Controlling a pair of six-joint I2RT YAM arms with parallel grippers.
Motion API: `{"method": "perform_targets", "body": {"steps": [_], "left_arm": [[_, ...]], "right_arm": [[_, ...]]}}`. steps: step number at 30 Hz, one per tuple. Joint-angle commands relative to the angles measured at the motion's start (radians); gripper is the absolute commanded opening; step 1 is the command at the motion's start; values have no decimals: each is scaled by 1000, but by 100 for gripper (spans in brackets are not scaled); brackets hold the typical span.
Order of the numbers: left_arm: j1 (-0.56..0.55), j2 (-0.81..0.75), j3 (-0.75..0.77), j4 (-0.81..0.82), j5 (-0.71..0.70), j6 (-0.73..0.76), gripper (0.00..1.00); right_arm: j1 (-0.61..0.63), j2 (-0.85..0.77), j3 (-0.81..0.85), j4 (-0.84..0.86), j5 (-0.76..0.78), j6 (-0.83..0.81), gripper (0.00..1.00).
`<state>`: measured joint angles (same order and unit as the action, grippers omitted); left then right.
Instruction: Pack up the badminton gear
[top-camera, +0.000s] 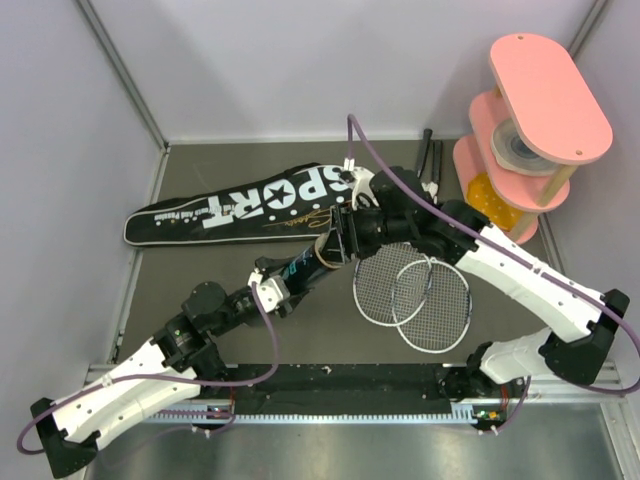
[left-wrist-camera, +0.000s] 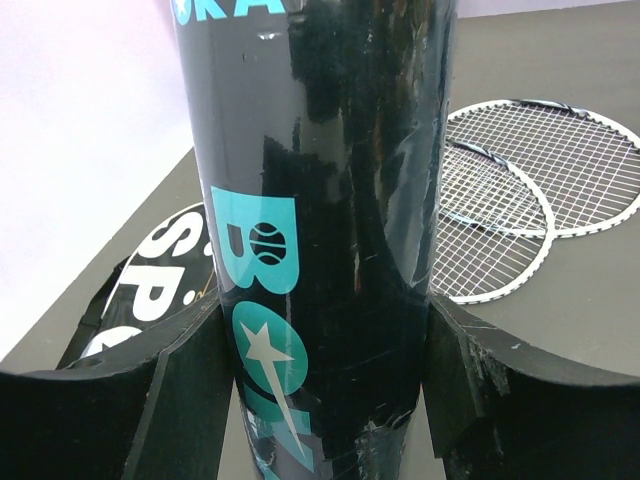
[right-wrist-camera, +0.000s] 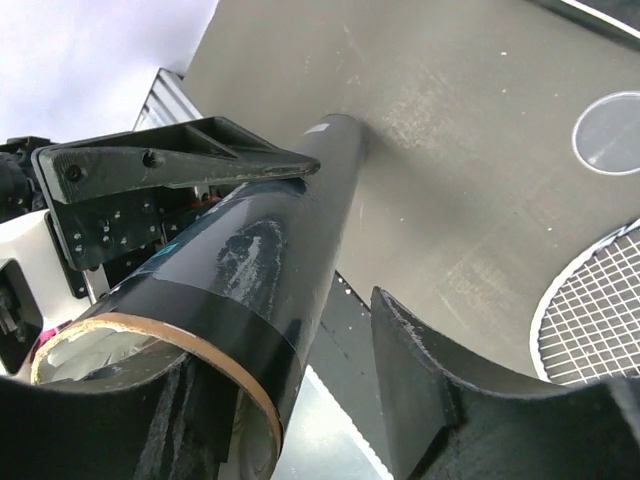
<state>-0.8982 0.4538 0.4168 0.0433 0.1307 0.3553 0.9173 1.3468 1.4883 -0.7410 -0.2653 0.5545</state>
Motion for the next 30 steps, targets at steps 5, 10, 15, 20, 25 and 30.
{"method": "perform_targets", "body": {"steps": [5, 10, 15, 20, 25, 30], "left_arm": [[-4, -13, 51, 86, -48, -44, 23], [-4, -17, 51, 93, -97, -50, 21], [-5, -29, 60, 96, -187, -59, 21], [-4, -59, 56, 112, -267, -62, 23], [-2, -89, 53, 116, -400, -55, 23], [-2, -99, 56, 110, -434, -55, 23]], "right_arm": [[12, -197, -6, 95, 184, -7, 62], [11, -432, -204, 211, 403, -28, 74], [11, -511, -382, 244, 748, -157, 77], [-104, -350, -520, 366, 786, -323, 77], [-201, -181, -592, 587, 713, -364, 75], [-225, 73, -554, 733, 695, -436, 67]]}}
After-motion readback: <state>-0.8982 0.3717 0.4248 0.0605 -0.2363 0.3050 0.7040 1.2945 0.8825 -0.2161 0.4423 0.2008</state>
